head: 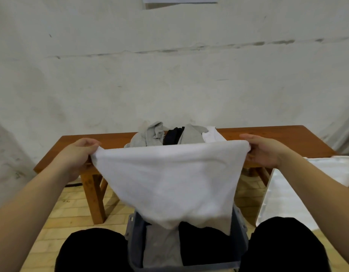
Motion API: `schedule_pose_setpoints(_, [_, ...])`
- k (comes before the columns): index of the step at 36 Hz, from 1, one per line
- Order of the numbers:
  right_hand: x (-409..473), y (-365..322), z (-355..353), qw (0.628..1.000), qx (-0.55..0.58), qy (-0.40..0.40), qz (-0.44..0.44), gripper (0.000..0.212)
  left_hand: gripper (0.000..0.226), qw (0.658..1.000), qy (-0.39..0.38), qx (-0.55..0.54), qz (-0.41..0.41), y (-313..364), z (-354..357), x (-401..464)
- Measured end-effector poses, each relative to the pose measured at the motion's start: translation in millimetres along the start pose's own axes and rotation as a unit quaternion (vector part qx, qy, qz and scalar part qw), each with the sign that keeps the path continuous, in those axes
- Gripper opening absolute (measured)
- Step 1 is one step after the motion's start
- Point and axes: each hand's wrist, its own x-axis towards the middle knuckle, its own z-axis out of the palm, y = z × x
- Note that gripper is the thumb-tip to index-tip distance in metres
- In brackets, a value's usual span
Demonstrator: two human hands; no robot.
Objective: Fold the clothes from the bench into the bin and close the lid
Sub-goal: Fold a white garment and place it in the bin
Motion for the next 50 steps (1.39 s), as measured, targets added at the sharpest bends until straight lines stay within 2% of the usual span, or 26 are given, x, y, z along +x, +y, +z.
schedule_pose_setpoints(2, [1, -2, 0, 1.0, -0.012, 0.002, -0.014, 0.032, 0.017, 0.998, -0.045, -0.026, -0.021, 1, 0, -1])
schedule_pose_setpoints(5, [-2, -7, 2, 0.997, -0.059, -0.021, -0.042, 0.035, 0.025, 0.995, -0.056, -0.078, -0.039, 2, 2, -1])
schedule_pose_setpoints(7, [-8, -10, 4, 0.986, -0.152, -0.02, -0.068, 0.036, 0.023, 0.991, -0.062, -0.112, -0.038, 2, 3, 0])
schedule_pose_setpoints(9, [-13, -11, 8, 0.951, -0.288, 0.016, -0.113, 0.034, 0.021, 0.988, -0.095, -0.116, -0.02, 3, 3, -2])
schedule_pose_setpoints(11, [-14, -12, 12, 0.894, -0.409, 0.057, -0.172, 0.029, 0.019, 0.994, -0.101, -0.038, 0.014, 1, 6, -3])
schedule_pose_setpoints(13, [-13, -13, 14, 0.846, -0.478, 0.089, -0.218, 0.027, 0.019, 0.991, -0.05, 0.105, 0.069, -1, 11, -3])
schedule_pose_setpoints(15, [-11, -15, 14, 0.817, -0.511, 0.113, -0.243, 0.027, 0.014, 0.972, 0.005, 0.198, 0.127, -1, 16, -2])
schedule_pose_setpoints(17, [-7, -17, 11, 0.797, -0.537, 0.12, -0.251, 0.028, 0.006, 0.957, 0.035, 0.24, 0.161, 1, 15, 1])
schedule_pose_setpoints(19, [-3, -21, 8, 0.785, -0.551, 0.125, -0.253, 0.029, 0.011, 0.943, 0.048, 0.275, 0.179, 5, 11, 5])
schedule_pose_setpoints(21, [-3, -29, 5, 0.788, -0.542, 0.13, -0.262, 0.029, 0.015, 0.933, 0.059, 0.293, 0.199, 9, 7, 7])
schedule_pose_setpoints(23, [-6, -36, 4, 0.809, -0.507, 0.13, -0.269, 0.027, 0.015, 0.923, 0.072, 0.311, 0.217, 15, 4, 6])
schedule_pose_setpoints(25, [-5, -41, 4, 0.871, -0.402, 0.122, -0.255, 0.022, 0.023, 0.923, 0.07, 0.306, 0.223, 22, 1, 8])
schedule_pose_setpoints(27, [-1, -45, 6, 0.956, -0.189, 0.1, -0.2, 0.018, 0.028, 0.934, 0.057, 0.265, 0.232, 28, -1, 9])
schedule_pose_setpoints(29, [0, -50, 13, 0.981, 0.013, 0.084, -0.175, 0.013, 0.022, 0.96, 0.044, 0.159, 0.226, 35, -1, 8])
schedule_pose_setpoints(31, [-2, -55, 21, 0.975, 0.143, 0.074, -0.154, 0.014, 0.019, 0.982, 0.026, -0.006, 0.187, 41, 2, 10])
schedule_pose_setpoints(33, [-8, -59, 29, 0.967, 0.208, 0.046, -0.139, 0.012, 0.016, 0.967, -0.021, -0.224, 0.118, 52, 5, 12])
schedule_pose_setpoints(35, [-10, -62, 36, 0.964, 0.222, 0.01, -0.144, 0.011, 0.013, 0.919, -0.046, -0.386, 0.067, 60, 10, 16])
schedule_pose_setpoints(36, [-11, -65, 39, 0.963, 0.224, -0.004, -0.149, 0.011, 0.017, 0.906, -0.043, -0.418, 0.053, 65, 12, 17])
schedule_pose_setpoints(39, [-18, -74, 44, 0.957, 0.222, -0.062, -0.176, 0.017, 0.022, 0.893, -0.054, -0.441, 0.069, 75, 10, 20])
schedule_pose_setpoints(40, [-21, -77, 44, 0.951, 0.233, -0.087, -0.184, 0.02, 0.021, 0.89, -0.077, -0.441, 0.085, 78, 5, 19])
schedule_pose_setpoints(42, [-30, -87, 40, 0.937, 0.251, -0.129, -0.206, 0.026, 0.02, 0.861, -0.153, -0.47, 0.118, 84, -7, 16])
schedule_pose_setpoints(44, [-46, -101, 38, 0.907, 0.267, -0.237, -0.221, 0.025, 0.01, 0.8, -0.255, -0.525, 0.14, 91, -20, 12])
schedule_pose_setpoints(46, [-65, -115, 43, 0.884, 0.241, -0.326, -0.234, 0.013, 0.033, 0.722, -0.38, -0.558, 0.151, 95, -22, 6])
schedule_pose_setpoints(47, [-72, -120, 48, 0.888, 0.205, -0.319, -0.261, 0.017, 0.041, 0.716, -0.38, -0.563, 0.161, 97, -21, 6])
schedule_pose_setpoints(48, [-82, -125, 56, 0.897, 0.151, -0.298, -0.289, 0.026, 0.039, 0.737, -0.357, -0.541, 0.19, 102, -21, 2])
schedule_pose_setpoints(50, [-93, -130, 74, 0.907, 0.063, -0.225, -0.349, 0.029, 0.022, 0.733, -0.395, -0.488, 0.262, 120, -4, -9])
